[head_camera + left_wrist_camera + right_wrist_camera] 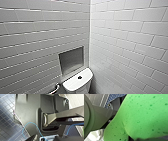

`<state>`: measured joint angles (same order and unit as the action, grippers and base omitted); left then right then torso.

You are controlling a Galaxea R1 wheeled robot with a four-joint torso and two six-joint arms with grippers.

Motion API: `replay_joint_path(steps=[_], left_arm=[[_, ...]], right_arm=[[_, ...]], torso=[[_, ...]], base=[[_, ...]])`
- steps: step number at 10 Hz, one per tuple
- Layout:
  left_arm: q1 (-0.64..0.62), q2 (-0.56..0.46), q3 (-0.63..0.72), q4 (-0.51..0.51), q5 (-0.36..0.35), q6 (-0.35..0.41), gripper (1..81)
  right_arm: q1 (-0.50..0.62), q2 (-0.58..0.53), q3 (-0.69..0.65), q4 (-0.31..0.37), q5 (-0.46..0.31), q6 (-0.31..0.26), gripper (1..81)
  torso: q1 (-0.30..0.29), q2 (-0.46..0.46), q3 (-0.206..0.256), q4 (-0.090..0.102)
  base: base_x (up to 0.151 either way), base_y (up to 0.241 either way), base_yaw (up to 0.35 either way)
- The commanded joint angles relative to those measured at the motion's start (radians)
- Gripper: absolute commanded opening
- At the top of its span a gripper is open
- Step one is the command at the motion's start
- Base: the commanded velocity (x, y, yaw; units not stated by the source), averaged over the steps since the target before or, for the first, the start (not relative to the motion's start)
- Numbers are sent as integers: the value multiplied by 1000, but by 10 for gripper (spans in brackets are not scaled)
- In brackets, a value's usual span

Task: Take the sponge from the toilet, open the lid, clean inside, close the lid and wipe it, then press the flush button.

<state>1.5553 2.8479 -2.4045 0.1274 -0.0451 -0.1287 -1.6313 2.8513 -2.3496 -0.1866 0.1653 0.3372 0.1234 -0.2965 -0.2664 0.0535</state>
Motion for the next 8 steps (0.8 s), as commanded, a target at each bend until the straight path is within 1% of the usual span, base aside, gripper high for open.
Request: replay_joint_path(steps=[1, 3, 6, 8], left_arm=[[-30, -10, 13, -3, 56, 1, 811], [-30, -10, 13, -3, 56, 1, 811], [-30, -11, 13, -2, 57, 1, 811], [-31, -30, 36, 4, 57, 1, 811]], right_arm=[[23, -1, 12, -33, -44, -4, 10], [23, -1, 12, -33, -44, -6, 10], [24, -5, 12, -28, -44, -4, 10], [23, -40, 36, -25, -43, -1, 10]], torso=[[0, 0, 0, 0], [1, 0, 0, 0], [1, 1, 0, 0], [1, 0, 0, 0]], base=[[92, 0, 0], [84, 0, 0], [0, 0, 0], [0, 0, 0]])
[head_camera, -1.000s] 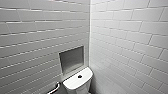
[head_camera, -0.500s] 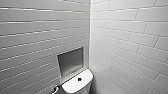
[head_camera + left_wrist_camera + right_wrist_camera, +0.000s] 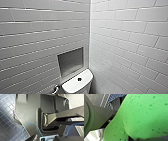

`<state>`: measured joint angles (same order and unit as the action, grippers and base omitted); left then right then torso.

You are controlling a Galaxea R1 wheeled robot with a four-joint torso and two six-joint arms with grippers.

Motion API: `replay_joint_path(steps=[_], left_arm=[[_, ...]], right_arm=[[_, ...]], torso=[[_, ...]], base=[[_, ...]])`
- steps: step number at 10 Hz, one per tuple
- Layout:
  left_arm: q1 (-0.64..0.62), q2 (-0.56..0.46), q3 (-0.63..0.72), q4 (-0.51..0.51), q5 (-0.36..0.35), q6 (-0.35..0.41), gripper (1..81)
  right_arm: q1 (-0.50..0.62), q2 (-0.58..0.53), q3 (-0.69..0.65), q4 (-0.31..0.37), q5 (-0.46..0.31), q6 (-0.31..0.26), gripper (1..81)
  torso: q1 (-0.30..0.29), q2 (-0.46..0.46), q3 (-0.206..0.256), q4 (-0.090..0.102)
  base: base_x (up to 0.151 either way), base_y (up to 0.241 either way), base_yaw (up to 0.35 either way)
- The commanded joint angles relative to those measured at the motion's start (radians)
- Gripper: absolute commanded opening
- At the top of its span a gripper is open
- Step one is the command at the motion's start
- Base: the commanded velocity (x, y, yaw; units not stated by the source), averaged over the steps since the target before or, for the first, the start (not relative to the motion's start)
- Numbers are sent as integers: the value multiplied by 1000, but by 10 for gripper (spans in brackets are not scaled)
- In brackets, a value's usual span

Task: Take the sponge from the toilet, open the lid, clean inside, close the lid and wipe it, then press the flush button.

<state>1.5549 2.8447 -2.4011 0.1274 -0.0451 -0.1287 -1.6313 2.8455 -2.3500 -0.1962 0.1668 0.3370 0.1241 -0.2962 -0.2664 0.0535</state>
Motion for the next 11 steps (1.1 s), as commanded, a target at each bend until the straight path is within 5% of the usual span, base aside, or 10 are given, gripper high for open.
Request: replay_joint_path(steps=[1, 6, 10, 11], left_arm=[[-32, -59, 79, 4, 57, 1, 811], [-89, -264, 373, 0, 56, 0, 811], [-195, -462, 674, -6, 60, -9, 811], [-226, -501, 724, -6, 68, -29, 811]], right_arm=[[23, -73, 83, -14, -43, -1, 10], [50, -256, 302, -9, -13, 10, 10], [72, -334, 374, 12, -12, 17, 10], [75, -338, 379, 12, -12, 19, 10]], torso=[[0, 0, 0, 0], [0, 0, 0, 0], [0, 0, -101, 0], [0, 0, -88, 0]], base=[[0, 0, 0], [0, 0, 0], [0, 0, 0], [0, 0, 0]])
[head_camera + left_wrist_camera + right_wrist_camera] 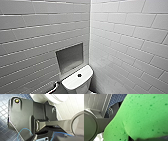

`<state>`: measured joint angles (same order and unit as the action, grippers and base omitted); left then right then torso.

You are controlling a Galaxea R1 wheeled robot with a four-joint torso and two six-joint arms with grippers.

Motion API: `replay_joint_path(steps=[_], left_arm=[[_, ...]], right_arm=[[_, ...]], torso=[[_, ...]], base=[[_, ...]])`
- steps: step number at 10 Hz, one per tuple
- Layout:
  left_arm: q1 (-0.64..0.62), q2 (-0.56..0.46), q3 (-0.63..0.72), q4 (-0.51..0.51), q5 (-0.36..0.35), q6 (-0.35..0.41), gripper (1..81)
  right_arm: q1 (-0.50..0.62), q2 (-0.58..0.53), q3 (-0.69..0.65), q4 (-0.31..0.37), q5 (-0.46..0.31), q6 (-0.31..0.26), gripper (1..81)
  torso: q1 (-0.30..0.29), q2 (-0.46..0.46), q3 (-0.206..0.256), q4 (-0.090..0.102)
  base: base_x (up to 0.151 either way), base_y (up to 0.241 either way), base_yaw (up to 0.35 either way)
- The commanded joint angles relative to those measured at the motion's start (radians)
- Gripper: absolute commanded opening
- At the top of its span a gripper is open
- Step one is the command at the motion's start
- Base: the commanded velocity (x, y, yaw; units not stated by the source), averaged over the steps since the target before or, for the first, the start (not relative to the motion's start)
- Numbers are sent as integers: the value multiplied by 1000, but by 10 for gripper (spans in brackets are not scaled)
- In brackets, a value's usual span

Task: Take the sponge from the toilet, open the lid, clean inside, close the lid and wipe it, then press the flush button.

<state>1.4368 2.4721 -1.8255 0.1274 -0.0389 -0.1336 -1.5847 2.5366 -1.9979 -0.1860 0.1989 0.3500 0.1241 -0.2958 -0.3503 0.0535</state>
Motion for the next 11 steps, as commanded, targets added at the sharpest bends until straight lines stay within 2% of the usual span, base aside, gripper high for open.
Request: replay_joint_path(steps=[1, 4, 6, 11], left_arm=[[-146, -172, 209, -6, 63, -35, 811], [-265, -313, 405, -8, 65, -60, 811], [-362, -353, 468, -42, 111, -78, 811], [-656, -378, 526, -282, 257, -78, 811]], right_arm=[[30, -29, 28, 2, -44, 6, 10], [33, -30, 24, 2, -44, 21, 10], [33, -29, 25, 2, -44, 30, 10], [50, -14, 25, 19, -44, 43, 10]], torso=[[0, 0, 2, 0], [1, 1, -14, 0], [1, 1, -14, 0], [1, 1, -15, 0]], base=[[0, 0, 0], [0, 0, 0], [0, 0, 0], [0, 0, 0]])
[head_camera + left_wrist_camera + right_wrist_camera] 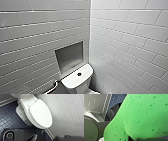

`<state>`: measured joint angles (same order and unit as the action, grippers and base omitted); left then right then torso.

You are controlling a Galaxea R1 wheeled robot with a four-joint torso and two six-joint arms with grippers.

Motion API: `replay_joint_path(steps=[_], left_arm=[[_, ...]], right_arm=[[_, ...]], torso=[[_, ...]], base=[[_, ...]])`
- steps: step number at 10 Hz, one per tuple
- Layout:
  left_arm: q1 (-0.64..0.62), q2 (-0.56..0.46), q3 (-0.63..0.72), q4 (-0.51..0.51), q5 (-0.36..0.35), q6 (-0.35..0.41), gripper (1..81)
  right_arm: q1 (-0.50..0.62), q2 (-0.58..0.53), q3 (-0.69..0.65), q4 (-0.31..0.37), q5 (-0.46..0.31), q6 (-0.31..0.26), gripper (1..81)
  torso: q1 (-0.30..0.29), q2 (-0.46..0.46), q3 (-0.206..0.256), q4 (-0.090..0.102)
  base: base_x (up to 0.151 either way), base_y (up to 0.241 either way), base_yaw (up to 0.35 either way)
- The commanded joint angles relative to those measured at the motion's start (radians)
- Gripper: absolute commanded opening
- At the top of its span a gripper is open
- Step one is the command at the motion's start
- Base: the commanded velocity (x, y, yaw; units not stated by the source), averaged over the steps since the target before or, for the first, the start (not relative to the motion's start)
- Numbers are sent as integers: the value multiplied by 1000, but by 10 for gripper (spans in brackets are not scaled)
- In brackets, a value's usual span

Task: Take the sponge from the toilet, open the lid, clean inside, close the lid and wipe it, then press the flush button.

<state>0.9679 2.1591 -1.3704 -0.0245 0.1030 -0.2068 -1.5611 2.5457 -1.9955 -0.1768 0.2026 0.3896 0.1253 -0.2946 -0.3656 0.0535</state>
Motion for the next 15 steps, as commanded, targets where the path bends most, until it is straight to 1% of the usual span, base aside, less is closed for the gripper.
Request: replay_joint_path(steps=[1, 2, 3, 4, 5, 6, 8, 10, 11, 12, 14, 15], left_arm=[[-243, -74, 88, -171, 154, -5, 811], [-289, -76, 90, -207, 173, -5, 811], [-332, -71, 90, -226, 192, -5, 10], [-372, -59, 83, -250, 214, -8, 10], [-413, -47, 71, -262, 219, -22, 10], [-453, -33, 57, -264, 228, -48, 10], [-540, 21, 10, -259, 273, -105, 10], [-597, 84, -74, -259, 317, -147, 10], [-619, 114, -119, -258, 325, -158, 10], [-636, 153, -176, -259, 350, -160, 10], [-672, 220, -257, -262, 366, -164, 10], [-695, 242, -274, -264, 366, -174, 10]], right_arm=[[26, -20, 18, 11, -48, 5, 10], [28, -17, 17, 14, -48, 9, 10], [29, -16, 17, 14, -48, 11, 10], [29, -13, 15, 14, -48, 11, 10], [31, -9, 12, 14, -48, 11, 10], [31, -8, 11, 14, -48, 11, 10], [31, -8, 11, 14, -48, 15, 10], [31, -5, 11, 14, -46, 29, 10], [32, -5, 11, 14, -48, 34, 10], [34, -2, 11, 14, -48, 34, 10], [38, 4, 11, 20, -48, 34, 10], [40, 7, 9, 20, -48, 34, 10]], torso=[[0, 0, 0, 0], [0, 0, 0, 0], [0, 0, 0, 0], [0, 0, 0, 0], [1, 0, -1, 0], [1, 1, -1, 0], [1, 1, -1, 0], [1, 1, -1, 0], [1, 1, -35, 0], [1, 1, -52, 0], [1, 2, -95, 0], [2, 2, -68, 0]], base=[[0, 0, 0], [0, 0, 0], [0, 0, 0], [0, 0, 0], [0, 0, 0], [0, 0, 0], [0, 0, 0], [0, 0, 0], [0, 0, 0], [0, 0, 0], [0, 0, 0], [0, 0, 0]])
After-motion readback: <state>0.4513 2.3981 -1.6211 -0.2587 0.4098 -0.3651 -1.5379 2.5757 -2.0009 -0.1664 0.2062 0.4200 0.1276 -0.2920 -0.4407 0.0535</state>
